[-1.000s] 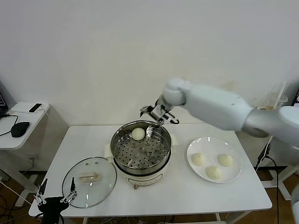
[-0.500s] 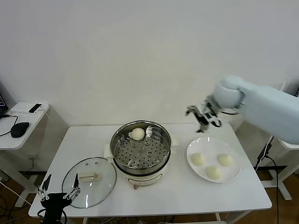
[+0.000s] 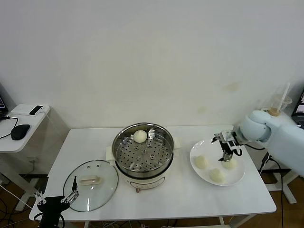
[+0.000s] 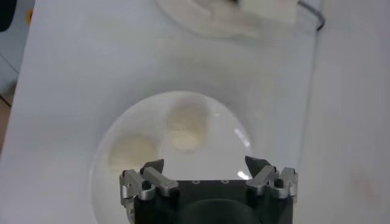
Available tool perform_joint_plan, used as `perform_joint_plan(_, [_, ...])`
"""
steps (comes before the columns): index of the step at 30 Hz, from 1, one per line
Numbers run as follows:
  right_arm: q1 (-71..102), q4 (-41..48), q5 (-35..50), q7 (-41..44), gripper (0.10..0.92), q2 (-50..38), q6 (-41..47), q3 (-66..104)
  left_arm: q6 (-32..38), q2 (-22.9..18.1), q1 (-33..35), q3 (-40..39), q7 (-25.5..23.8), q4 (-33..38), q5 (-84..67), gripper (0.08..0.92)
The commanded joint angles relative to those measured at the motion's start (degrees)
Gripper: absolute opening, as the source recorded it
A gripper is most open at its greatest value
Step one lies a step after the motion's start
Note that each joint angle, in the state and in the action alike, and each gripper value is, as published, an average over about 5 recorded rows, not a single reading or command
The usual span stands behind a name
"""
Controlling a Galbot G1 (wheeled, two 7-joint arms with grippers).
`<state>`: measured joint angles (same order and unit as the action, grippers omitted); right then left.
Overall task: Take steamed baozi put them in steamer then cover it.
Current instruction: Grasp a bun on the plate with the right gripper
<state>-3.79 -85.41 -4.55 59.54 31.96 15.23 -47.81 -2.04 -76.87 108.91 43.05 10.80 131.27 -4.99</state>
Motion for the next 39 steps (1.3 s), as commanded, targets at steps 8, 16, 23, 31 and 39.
perform_joint_plan(8, [8.34,9.14,-2.48,-0.29,0.823,10.91,1.08,3.85,-0.11,0.07,-0.5,0.65,-0.07,-0.93,-0.11,0.823])
perform_joint_plan(16, [8.22,12.73,-4.58,-1.09,0.823,13.51,1.34,3.25,-0.1,0.09,-0.89,0.87,-0.11,-1.47,-0.2,0.823])
perform_joint_plan(23, [8.42,14.71,-6.26,-1.61,0.823,14.49,1.61,3.47,0.01,0.06,-1.05,0.93,-0.08,-2.06,-0.22,0.823])
perform_joint_plan(31, [8.65,16.96,-7.4,-2.08,0.817,16.13,1.93,4.11,0.02,0.04,-1.33,1.02,-0.07,-2.34,-0.25,0.823])
perform_joint_plan(39, [8.57,17.19,-7.35,-0.99,0.7,16.09,1.97,4.31,-0.01,0.05,-1.44,1.13,-0.05,-2.53,-0.25,0.823])
